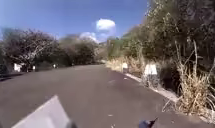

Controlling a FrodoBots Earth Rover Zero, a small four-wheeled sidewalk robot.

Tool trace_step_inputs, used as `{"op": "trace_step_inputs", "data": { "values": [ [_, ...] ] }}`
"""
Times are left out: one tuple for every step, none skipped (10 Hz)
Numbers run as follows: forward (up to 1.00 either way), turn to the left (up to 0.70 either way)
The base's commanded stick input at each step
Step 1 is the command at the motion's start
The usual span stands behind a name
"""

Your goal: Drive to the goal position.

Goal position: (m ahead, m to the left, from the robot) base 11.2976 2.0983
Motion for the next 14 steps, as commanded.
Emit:
{"op": "trace_step_inputs", "data": {
  "values": [
    [0.50,0.00],
    [0.50,0.00],
    [0.50,0.00],
    [0.50,0.00],
    [0.50,0.00],
    [0.50,0.00],
    [0.50,0.00],
    [0.50,0.00],
    [0.50,0.00],
    [0.50,-0.02],
    [0.50,-0.39],
    [0.50,-0.47],
    [0.50,-0.50],
    [0.50,-0.50]
  ]
}}
